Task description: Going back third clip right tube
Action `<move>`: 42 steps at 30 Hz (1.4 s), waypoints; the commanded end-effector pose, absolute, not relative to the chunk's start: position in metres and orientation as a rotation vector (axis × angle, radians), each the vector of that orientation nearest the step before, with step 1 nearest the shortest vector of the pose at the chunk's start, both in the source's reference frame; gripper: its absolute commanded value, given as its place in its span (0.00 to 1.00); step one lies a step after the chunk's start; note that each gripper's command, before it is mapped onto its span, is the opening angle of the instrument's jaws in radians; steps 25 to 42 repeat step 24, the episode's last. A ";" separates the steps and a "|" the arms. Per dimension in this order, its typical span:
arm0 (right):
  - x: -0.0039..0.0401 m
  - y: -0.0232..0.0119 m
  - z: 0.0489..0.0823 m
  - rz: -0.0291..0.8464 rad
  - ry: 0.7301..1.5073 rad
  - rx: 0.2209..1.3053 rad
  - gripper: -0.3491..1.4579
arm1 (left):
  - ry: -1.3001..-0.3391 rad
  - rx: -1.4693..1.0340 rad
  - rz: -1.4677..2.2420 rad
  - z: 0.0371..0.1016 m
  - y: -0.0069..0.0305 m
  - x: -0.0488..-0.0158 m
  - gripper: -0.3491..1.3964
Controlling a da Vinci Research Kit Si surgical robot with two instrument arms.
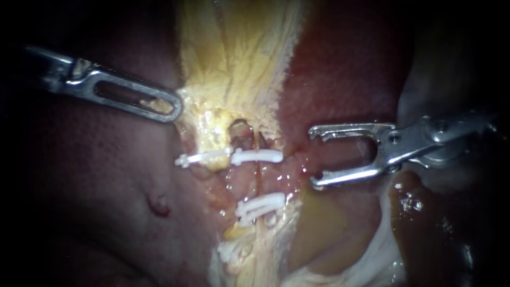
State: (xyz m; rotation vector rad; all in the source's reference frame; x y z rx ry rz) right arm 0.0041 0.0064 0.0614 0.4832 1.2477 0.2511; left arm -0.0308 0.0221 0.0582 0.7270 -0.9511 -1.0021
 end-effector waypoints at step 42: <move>0.0038 0.0061 0.0611 0.249 1.245 0.484 0.47 | -0.950 0.742 -0.949 0.0619 0.0211 -0.0350 0.00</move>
